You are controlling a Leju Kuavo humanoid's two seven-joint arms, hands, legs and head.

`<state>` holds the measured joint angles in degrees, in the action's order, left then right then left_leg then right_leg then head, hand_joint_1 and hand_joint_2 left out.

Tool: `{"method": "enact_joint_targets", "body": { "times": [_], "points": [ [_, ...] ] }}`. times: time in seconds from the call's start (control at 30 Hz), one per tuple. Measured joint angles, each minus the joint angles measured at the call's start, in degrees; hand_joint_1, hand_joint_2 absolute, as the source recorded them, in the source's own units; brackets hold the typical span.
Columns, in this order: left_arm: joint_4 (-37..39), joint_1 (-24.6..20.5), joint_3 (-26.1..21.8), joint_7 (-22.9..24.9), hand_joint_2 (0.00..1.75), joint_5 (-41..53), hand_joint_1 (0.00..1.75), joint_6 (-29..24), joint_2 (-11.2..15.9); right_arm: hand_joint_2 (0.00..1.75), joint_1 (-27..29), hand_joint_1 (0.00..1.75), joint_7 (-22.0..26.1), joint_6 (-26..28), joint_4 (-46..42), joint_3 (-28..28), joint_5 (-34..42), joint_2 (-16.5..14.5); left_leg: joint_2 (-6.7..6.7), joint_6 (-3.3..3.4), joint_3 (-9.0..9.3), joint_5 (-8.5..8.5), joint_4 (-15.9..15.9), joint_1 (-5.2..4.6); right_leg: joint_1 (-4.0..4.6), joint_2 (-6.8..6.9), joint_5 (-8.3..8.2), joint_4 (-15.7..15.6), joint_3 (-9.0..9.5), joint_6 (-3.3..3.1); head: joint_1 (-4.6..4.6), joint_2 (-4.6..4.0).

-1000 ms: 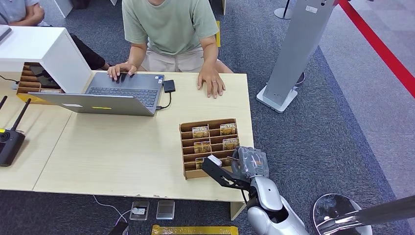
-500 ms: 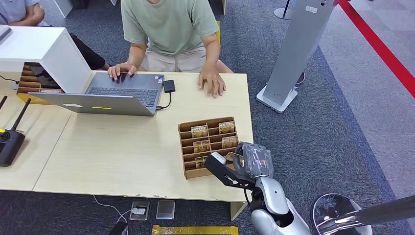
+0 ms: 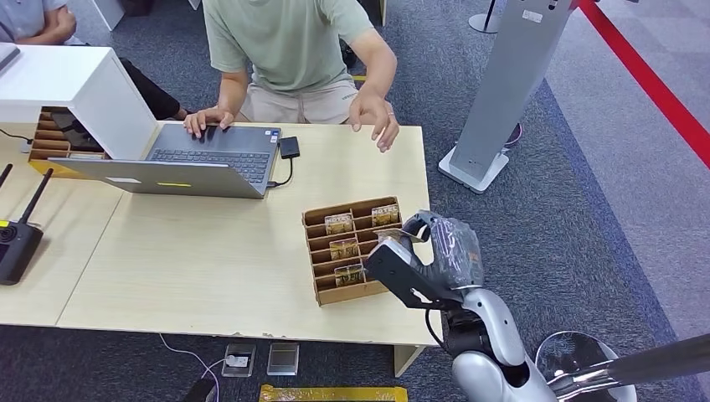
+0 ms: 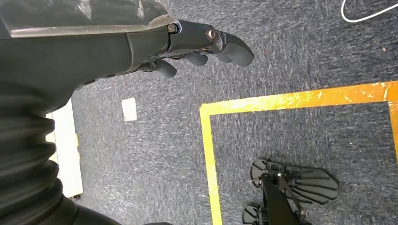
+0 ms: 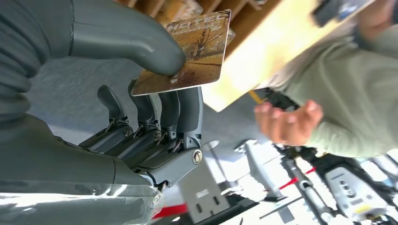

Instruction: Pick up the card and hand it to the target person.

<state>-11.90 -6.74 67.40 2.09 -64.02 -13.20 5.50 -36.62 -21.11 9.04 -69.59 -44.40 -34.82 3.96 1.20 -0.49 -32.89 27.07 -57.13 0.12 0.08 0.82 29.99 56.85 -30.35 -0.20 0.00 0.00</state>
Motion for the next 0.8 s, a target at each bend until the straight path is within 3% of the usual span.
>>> {"method": "enact_joint_targets", "body": {
  "times": [0.17, 0.4, 0.77, 0.8],
  "points": [
    [0.1, 0.0, 0.2, -0.6, 1.75, 0.2, 0.00, 0.2, 0.3, 1.75, -7.9, 1.40, 5.2, 3.4, 15.6, -0.6, 5.2, -3.1, -0.02, 0.03, 0.08, -0.11, 0.1, 0.01, 0.01, 0.00, -0.09, -0.1, 0.09, 0.03, 0.00, 0.00],
    [0.3, 0.1, 0.5, -0.7, 1.75, 0.5, 0.00, 0.6, 0.2, 1.75, -15.2, 1.40, 8.2, 7.3, 31.6, -3.6, 3.3, -7.4, -0.03, 0.03, 0.10, -0.07, 0.1, 0.00, 0.00, 0.02, -0.04, -0.1, 0.16, 0.03, 0.00, 0.00],
    [0.5, 0.0, 0.5, 0.0, 1.75, 0.2, 0.00, 1.6, 0.3, 1.75, -17.7, 1.40, 11.6, 8.8, 40.7, -5.6, 2.2, -12.6, -0.21, 0.05, 0.00, -0.05, 0.0, 0.01, 0.02, 0.23, 0.03, 0.0, 0.12, 0.03, 0.00, 0.00],
    [0.5, 0.0, 0.7, 0.0, 1.75, 0.3, 0.00, 1.8, 0.3, 1.75, -17.6, 1.05, 11.9, 8.9, 40.9, -5.7, 2.2, -12.8, -0.24, 0.04, 0.00, -0.05, 0.0, 0.02, 0.02, 0.25, 0.03, 0.0, 0.13, 0.03, 0.00, 0.00]
  ]
}}
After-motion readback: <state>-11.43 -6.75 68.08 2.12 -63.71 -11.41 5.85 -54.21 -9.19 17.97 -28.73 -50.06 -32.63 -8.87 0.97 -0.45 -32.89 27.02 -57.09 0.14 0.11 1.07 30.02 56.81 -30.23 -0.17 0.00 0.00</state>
